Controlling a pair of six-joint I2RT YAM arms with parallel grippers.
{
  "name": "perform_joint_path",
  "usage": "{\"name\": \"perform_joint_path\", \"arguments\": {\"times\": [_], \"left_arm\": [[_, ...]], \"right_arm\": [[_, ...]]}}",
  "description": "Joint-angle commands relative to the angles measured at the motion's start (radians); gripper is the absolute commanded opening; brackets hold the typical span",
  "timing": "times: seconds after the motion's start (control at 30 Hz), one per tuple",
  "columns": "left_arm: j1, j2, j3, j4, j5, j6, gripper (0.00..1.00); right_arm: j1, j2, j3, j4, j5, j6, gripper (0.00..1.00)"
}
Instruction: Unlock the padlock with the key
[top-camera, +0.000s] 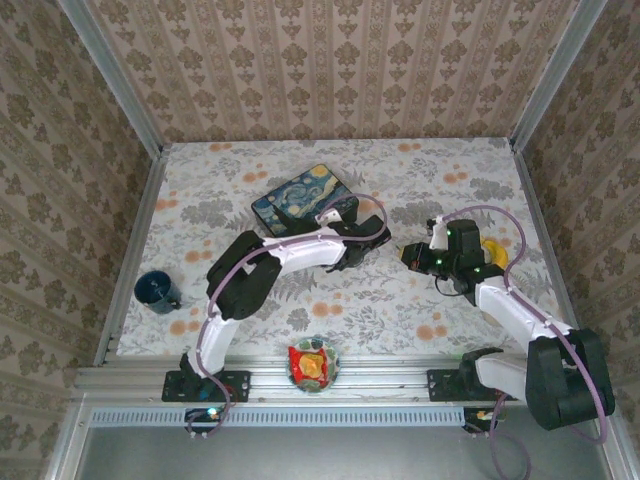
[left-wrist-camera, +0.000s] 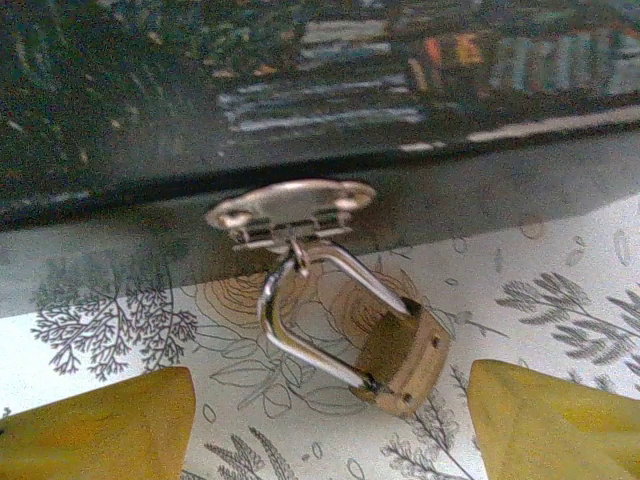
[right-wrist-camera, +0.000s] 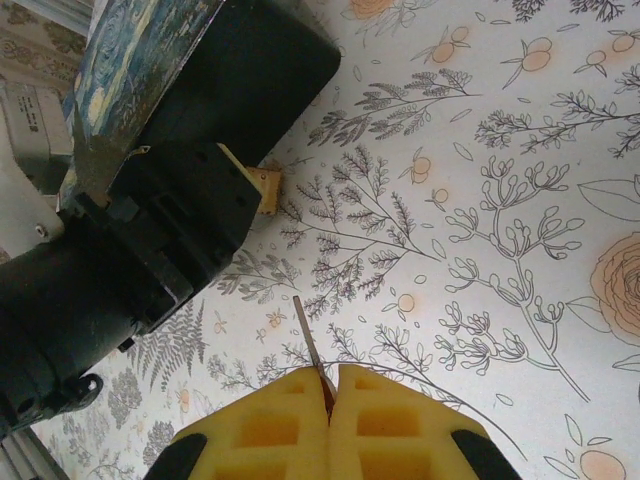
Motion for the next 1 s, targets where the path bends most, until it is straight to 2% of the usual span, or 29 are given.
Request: {"name": "perform_joint_path", "arguments": {"times": [0.0,0.13,0.37,0.53,0.77,0.97], "left_arm": [[0.016,0.042,0.043,-0.071,-0.048,-0.049,0.73],[0.024,0.079,0.084,-0.068,-0.080,-0.046,0.74],[0.026,0.094,0.075,0.044,-0.095,-0.002,0.75],[0.039,0.107,0.080,0.016,-0.082,-0.036,0.74],[0.045,0.102,0.070,-0.082,-0.068,-0.092,0.64],[0.023,0.027,-0.011,-0.088,-0.036,-0.049,0.54]], "right_arm": [[-0.006,-0.008,-0.019,0.031,-0.034,-0.004,0.00],[-0.008,-0.002,-0.028,0.060,-0.048,0.003,0.00],[-0.007,0.005,-0.038,0.084,-0.066,0.014,0.00],[-0.007,0.001,-0.036,0.081,-0.069,0.016,0.00],[-0.007,-0.001,-0.036,0.085,-0.073,0.018,0.00],[-0.007,0.000,-0.035,0.088,-0.073,0.022,0.00]]}}
